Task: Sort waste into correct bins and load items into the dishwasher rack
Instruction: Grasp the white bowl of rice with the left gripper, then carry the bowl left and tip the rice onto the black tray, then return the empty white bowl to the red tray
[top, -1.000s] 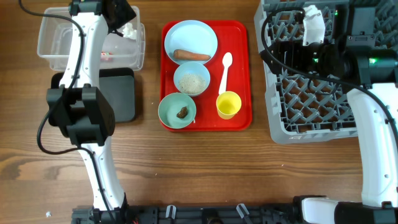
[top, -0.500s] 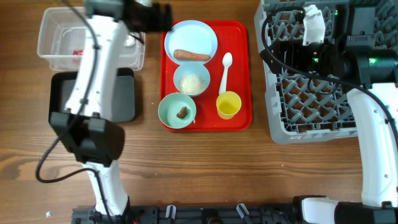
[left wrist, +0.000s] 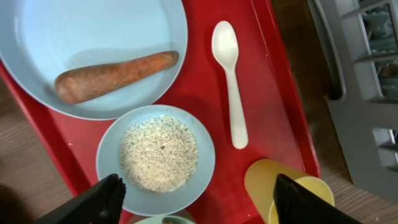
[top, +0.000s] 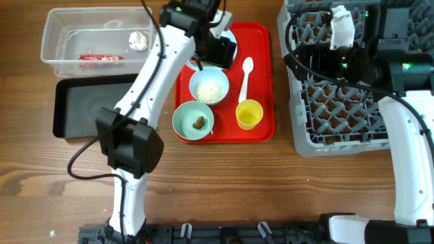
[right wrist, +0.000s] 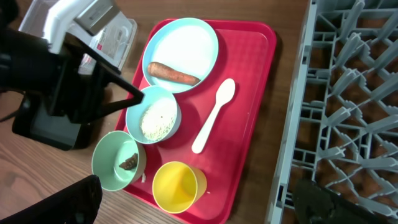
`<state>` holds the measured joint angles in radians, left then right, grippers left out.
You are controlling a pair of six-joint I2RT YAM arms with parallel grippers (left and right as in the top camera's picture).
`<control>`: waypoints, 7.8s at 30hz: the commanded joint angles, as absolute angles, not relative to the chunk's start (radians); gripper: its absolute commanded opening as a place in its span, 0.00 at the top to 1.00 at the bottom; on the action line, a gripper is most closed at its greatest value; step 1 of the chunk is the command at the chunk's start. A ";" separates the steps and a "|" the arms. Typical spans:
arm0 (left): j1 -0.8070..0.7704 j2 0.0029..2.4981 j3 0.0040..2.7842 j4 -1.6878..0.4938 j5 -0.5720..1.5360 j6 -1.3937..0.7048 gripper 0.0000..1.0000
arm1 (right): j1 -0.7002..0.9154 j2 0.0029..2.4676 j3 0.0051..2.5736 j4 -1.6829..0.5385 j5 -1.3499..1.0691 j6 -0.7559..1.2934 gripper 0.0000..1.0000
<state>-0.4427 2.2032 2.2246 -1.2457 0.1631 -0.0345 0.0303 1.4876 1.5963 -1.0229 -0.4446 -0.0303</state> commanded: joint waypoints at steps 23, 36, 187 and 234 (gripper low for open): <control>-0.577 2.355 2.061 -1.094 -0.038 -0.496 0.63 | 0.035 1.499 1.621 -1.026 -0.445 -0.023 0.00; -0.579 2.355 1.947 -0.975 -0.089 -0.535 0.73 | 0.035 1.499 1.621 -1.029 -0.446 -0.022 0.00; 0.080 1.586 1.340 -0.549 0.727 -0.301 0.96 | 0.035 1.499 1.621 -0.988 -0.442 -0.022 0.00; -0.547 1.947 1.558 -0.385 0.046 0.050 0.96 | 0.035 1.499 1.621 -1.050 -0.438 -0.023 0.00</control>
